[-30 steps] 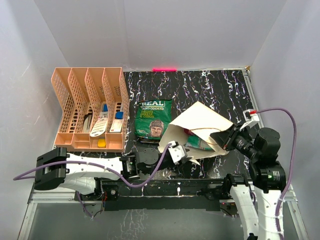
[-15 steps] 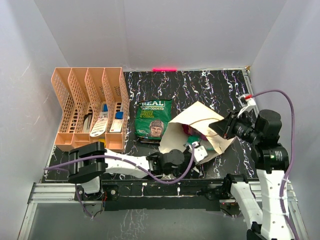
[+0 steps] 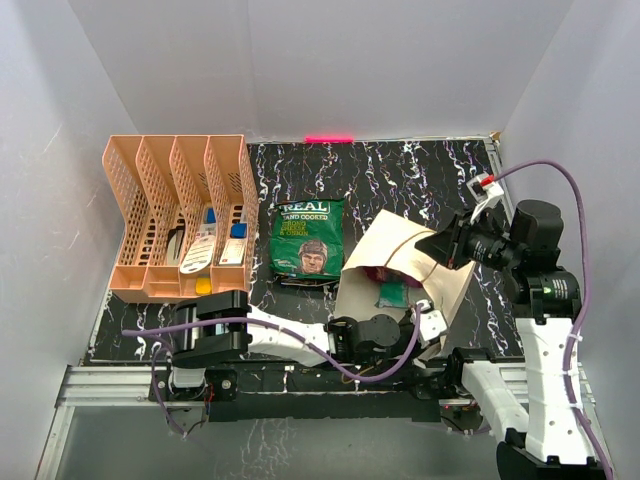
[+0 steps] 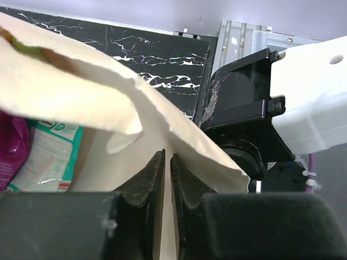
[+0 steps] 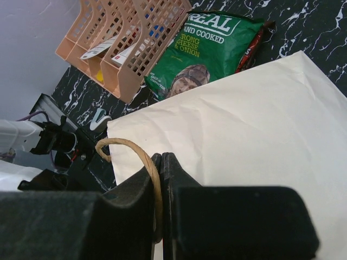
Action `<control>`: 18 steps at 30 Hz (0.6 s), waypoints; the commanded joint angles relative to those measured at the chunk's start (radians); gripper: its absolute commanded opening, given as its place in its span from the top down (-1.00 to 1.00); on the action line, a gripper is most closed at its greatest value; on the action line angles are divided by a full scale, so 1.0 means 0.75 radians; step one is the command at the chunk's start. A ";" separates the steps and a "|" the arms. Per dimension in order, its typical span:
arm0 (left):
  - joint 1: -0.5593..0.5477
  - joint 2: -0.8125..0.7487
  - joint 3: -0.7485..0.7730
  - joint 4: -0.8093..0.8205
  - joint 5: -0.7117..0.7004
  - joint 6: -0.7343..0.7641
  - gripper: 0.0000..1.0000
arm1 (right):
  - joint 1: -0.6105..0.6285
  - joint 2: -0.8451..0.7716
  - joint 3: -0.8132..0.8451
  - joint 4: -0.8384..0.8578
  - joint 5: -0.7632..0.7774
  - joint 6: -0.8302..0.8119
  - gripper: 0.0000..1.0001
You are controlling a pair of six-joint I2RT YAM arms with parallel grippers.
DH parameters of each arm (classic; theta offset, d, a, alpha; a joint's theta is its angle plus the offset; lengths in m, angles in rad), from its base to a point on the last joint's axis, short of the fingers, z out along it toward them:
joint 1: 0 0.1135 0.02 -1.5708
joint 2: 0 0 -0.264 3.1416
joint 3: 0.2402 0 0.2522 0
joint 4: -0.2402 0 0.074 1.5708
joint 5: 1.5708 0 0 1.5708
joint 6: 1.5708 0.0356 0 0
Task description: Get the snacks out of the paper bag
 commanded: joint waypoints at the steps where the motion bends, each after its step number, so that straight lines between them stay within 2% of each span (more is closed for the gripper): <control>1: -0.008 -0.099 -0.001 0.024 0.009 0.003 0.76 | 0.007 -0.031 0.006 0.030 -0.005 -0.041 0.85; 6: -0.005 -0.378 -0.224 -0.066 -0.006 0.189 0.42 | 0.007 -0.036 0.004 0.024 0.017 -0.041 0.85; 10: 0.000 -0.599 -0.335 -0.241 0.020 0.344 0.16 | 0.007 -0.039 0.008 0.027 0.025 -0.040 0.85; 12: 0.002 -0.658 -0.366 -0.289 0.024 0.426 0.11 | 0.007 -0.041 0.006 0.045 0.021 -0.022 0.85; 15: 0.002 -0.640 -0.392 -0.285 -0.013 0.580 0.10 | 0.006 -0.044 0.002 0.091 0.009 0.018 0.85; 18: 0.003 -0.558 -0.372 -0.221 -0.081 0.741 0.19 | 0.007 -0.030 0.019 0.112 -0.003 0.040 0.85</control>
